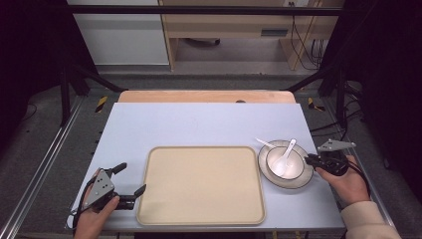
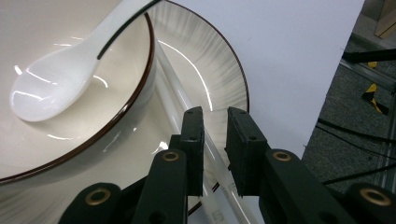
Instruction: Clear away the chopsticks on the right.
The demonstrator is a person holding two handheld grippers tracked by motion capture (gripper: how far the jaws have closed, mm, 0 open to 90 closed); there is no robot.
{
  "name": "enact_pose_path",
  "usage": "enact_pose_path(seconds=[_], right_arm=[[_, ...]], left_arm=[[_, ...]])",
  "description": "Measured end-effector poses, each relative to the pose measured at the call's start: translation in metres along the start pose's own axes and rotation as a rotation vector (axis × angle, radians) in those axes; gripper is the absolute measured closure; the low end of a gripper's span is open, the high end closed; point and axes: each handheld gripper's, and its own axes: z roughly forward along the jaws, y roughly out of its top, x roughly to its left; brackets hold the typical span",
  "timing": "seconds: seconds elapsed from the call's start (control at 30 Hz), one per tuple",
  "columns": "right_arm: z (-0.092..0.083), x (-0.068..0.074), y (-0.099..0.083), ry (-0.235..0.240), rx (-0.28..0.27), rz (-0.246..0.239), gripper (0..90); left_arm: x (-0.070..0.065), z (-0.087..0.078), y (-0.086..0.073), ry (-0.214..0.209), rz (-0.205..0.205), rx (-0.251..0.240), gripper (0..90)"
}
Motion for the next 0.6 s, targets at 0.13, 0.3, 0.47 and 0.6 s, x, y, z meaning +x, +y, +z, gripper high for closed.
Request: enact_pose_path(seconds=[0.13, 0.3, 0.47, 0.6], right_arm=[[0.007, -0.002, 0.001, 0.023, 0.012, -0.01, 76.6], [0.013, -0.003, 0.001, 0.039, 0.01, -0.037, 78.8], [0.013, -0.002, 0.0, 0.046, 0.019, -0.052, 83.6], [0.01, -0.001, 0.0, 0.018, 0.018, -0.039, 84.1]], left_arm=[[0.0, 0.001, -0.001, 0.0, 0.003, 0.005, 3.1], [0.0, 0.001, -0.001, 0.0, 0.005, 0.007, 3.2], [0.0, 0.001, -0.001, -0.002, 0.014, 0.017, 3.2], [0.0, 0.001, -0.001, -0.002, 0.016, 0.019, 3.3]])
